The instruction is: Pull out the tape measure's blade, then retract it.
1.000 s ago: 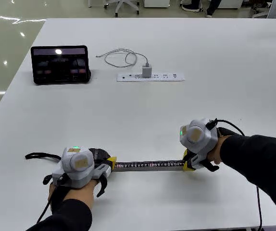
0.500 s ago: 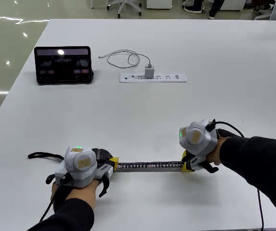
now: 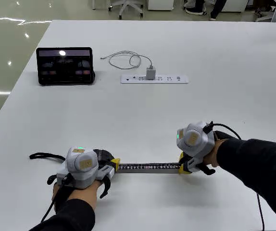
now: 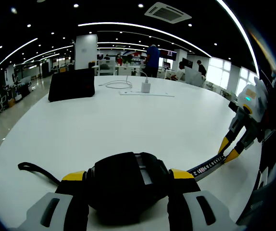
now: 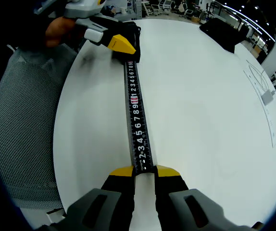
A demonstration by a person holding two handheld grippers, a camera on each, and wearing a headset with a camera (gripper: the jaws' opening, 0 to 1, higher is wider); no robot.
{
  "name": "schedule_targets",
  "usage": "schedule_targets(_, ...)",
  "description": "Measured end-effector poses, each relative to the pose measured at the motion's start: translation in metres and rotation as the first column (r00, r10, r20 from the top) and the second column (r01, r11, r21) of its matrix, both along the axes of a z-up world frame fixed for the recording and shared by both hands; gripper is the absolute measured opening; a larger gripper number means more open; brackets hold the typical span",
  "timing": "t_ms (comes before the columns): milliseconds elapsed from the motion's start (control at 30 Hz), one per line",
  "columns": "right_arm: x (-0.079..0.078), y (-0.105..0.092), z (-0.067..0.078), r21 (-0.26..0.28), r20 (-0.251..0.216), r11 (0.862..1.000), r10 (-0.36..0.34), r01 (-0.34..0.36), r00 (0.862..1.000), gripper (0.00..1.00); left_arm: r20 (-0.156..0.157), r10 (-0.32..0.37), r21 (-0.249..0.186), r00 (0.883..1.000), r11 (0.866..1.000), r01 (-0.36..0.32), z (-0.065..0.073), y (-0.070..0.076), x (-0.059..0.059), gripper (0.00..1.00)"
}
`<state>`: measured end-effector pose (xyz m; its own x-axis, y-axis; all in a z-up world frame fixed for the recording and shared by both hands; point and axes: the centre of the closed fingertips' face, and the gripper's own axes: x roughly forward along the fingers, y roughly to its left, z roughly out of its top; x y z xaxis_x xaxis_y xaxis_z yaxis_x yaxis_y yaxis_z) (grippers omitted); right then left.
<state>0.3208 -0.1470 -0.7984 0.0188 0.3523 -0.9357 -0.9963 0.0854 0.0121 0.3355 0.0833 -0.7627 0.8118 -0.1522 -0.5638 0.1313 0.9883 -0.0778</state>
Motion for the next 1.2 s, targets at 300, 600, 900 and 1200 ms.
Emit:
schedule_targets(300,0.0,0.004,0.0,0.003,0.002,1.0,0.002,-0.002,1.0,0.11,0.002,0.0,0.0,1.0,1.0,0.0,0.0,0.0,0.0,0.63)
schedule_targets(600,-0.001,0.009,0.001,0.018,0.001,1.0,0.004,-0.004,1.0,0.11,0.0,0.001,-0.001,1.0,1.0,-0.001,0.0,0.0,0.0,0.63)
schedule_targets(900,-0.001,0.014,0.001,0.026,0.003,1.0,-0.005,0.005,1.0,0.11,0.0,0.001,-0.003,1.0,1.0,-0.001,-0.001,0.0,0.0,0.63)
schedule_targets(1200,-0.001,0.018,0.001,0.029,0.003,1.0,-0.007,0.006,1.0,0.11,-0.003,0.001,-0.005,1.0,1.0,-0.001,-0.001,0.0,0.0,0.63)
